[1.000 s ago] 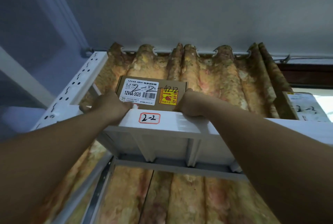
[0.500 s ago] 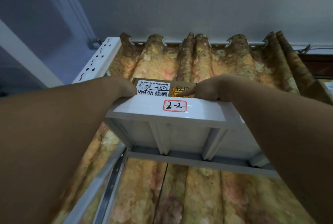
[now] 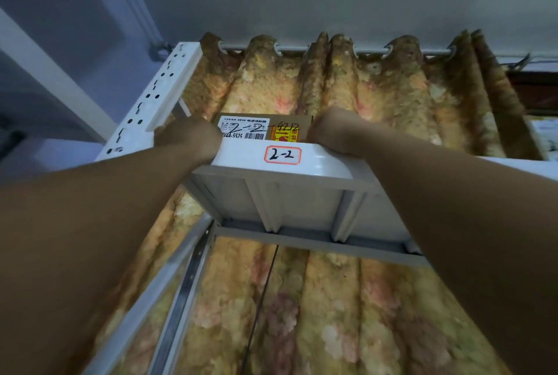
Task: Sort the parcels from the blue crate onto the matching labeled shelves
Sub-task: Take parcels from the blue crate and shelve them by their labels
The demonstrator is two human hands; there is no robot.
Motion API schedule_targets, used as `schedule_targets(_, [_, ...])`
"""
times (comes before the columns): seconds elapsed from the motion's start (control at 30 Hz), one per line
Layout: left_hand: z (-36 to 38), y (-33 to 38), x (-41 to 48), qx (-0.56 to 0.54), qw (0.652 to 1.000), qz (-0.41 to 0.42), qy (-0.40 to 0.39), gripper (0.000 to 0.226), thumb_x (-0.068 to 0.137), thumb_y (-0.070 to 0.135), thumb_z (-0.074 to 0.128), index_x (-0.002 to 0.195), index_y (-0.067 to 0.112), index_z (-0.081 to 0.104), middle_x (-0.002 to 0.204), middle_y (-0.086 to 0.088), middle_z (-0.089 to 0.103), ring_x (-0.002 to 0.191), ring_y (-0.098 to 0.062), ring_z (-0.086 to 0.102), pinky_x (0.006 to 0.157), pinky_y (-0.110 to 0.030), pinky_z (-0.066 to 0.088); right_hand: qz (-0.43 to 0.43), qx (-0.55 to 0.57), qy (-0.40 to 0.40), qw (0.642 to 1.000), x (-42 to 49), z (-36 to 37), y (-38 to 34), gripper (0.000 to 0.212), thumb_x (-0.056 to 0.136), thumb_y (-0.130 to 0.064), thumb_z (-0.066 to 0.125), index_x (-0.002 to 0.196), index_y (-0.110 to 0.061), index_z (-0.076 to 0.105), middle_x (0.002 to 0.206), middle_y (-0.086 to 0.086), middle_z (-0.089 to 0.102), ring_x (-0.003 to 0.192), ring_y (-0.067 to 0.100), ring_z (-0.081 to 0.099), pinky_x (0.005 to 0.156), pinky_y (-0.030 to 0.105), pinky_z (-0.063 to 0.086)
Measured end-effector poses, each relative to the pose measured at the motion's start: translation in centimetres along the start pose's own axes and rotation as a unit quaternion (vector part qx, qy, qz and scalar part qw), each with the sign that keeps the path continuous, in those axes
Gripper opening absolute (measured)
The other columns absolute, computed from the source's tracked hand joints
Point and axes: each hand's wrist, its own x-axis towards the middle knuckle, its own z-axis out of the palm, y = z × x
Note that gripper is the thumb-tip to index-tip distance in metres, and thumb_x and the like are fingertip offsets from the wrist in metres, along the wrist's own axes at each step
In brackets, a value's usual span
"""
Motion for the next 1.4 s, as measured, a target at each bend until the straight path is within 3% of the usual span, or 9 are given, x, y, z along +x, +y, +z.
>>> schedule_targets(0.1, [0.3, -0.5, -1.4, -0.002, 0.996, 0.067, 0.057, 0.030, 0.100, 0.019, 0.032, 0.089, 0.002, 0.054, 0.102, -0.027, 0.059, 0.079, -0.031, 0.049, 0.068, -0.035, 0.040, 0.018, 0.039, 0.160, 0.986, -2.2, 0.5, -0.8, 0.032, 0.089, -0.023, 0.046, 0.115, -0.016, 0.062, 0.116, 0.017, 0.063, 0.104, 0.036, 0.060, 0.080, 0.034, 0.044])
schedule_targets(0.2, [-0.5, 1.2, -4.7, 0.013, 0.991, 0.112, 0.066, 0.030, 0.097, 0.022, 0.037, 0.094, 0.001, 0.058, 0.098, -0.026, 0.060, 0.085, -0.038, 0.056, 0.066, -0.033, 0.038, -0.037, -0.020, 0.141, 0.989, -5.0, 0.3, -1.9, 0.031, 0.089, -0.022, 0.047, 0.118, -0.020, 0.058, 0.115, 0.012, 0.063, 0.104, 0.033, 0.058, 0.076, 0.033, 0.037])
schedule_targets(0.33, [-1.8, 6.6, -9.9, 0.237, 0.947, 0.210, 0.050, 0.036, 0.089, 0.027, 0.045, 0.120, 0.011, 0.054, 0.124, -0.014, 0.058, 0.119, -0.033, 0.048, 0.092, -0.040, 0.036, -0.109, -0.031, 0.079, 0.990, -7.8, -2.5, -1.9, 0.031, 0.090, -0.026, 0.049, 0.118, -0.018, 0.058, 0.108, 0.008, 0.060, 0.085, 0.027, 0.047, 0.071, 0.033, 0.035])
schedule_targets(0.47, [-2.5, 11.5, -13.4, 0.290, 0.928, 0.232, -0.012, 0.050, 0.094, 0.026, 0.038, 0.142, 0.013, 0.037, 0.148, -0.010, 0.035, 0.143, -0.030, 0.017, 0.113, -0.048, 0.019, -0.115, 0.019, 0.058, 0.992, -11.2, -4.7, 0.7, 0.033, 0.092, -0.026, 0.047, 0.122, -0.018, 0.057, 0.115, 0.011, 0.060, 0.092, 0.031, 0.055, 0.072, 0.032, 0.036])
schedule_targets(0.67, [-3.4, 13.8, -17.9, 0.443, 0.876, 0.177, -0.067, 0.068, 0.097, 0.033, 0.035, 0.153, 0.011, 0.002, 0.161, -0.010, -0.006, 0.144, -0.036, -0.019, 0.114, -0.060, -0.003, -0.107, -0.008, -0.012, 0.994, -17.2, -3.3, 7.0, 0.041, 0.092, -0.021, 0.045, 0.133, -0.018, 0.045, 0.124, 0.011, 0.058, 0.119, 0.031, 0.046, 0.104, 0.044, 0.031])
schedule_targets(0.8, [-4.9, 14.0, -21.7, 0.411, 0.896, 0.116, -0.119, 0.068, 0.097, 0.027, 0.030, 0.152, 0.012, -0.007, 0.161, -0.005, -0.009, 0.145, -0.031, -0.019, 0.116, -0.057, -0.004, -0.117, 0.067, -0.051, 0.990, -20.7, -1.5, 9.4, 0.058, 0.097, -0.015, 0.038, 0.152, -0.023, 0.022, 0.158, 0.010, 0.023, 0.145, 0.029, 0.017, 0.117, 0.046, 0.015])
schedule_targets(1.0, [-7.4, 12.2, -27.4, 0.430, 0.871, 0.135, -0.194, 0.068, 0.100, 0.042, 0.028, 0.153, 0.013, -0.003, 0.161, -0.005, -0.007, 0.147, -0.024, -0.012, 0.116, -0.047, -0.007, -0.157, 0.168, -0.133, 0.964, -24.6, 0.5, 7.1, 0.062, 0.098, -0.010, 0.031, 0.155, -0.021, 0.011, 0.163, 0.006, 0.005, 0.150, 0.025, 0.004, 0.120, 0.043, 0.013])
schedule_targets(1.17, [-10.2, 7.4, -32.5, 0.451, 0.844, 0.059, -0.284, 0.076, 0.098, 0.047, 0.031, 0.152, 0.010, -0.008, 0.160, -0.008, -0.016, 0.146, -0.026, -0.016, 0.117, -0.047, -0.005, -0.161, 0.286, -0.173, 0.929, -30.3, 1.4, 1.1, 0.065, 0.097, -0.009, 0.038, 0.155, -0.013, 0.008, 0.162, 0.011, 0.007, 0.149, 0.028, 0.007, 0.120, 0.039, 0.014])
schedule_targets(1.4, [-17.5, -1.0, -39.0, 0.544, 0.782, -0.069, -0.297, 0.069, 0.099, 0.028, 0.033, 0.152, 0.009, -0.007, 0.159, -0.007, -0.018, 0.145, -0.027, -0.019, 0.118, -0.046, -0.004, -0.188, 0.413, -0.230, 0.861, -37.3, 1.9, -10.1, 0.067, 0.098, -0.009, 0.038, 0.155, -0.013, 0.004, 0.163, 0.006, 0.000, 0.150, 0.025, 0.006, 0.120, 0.036, 0.012])
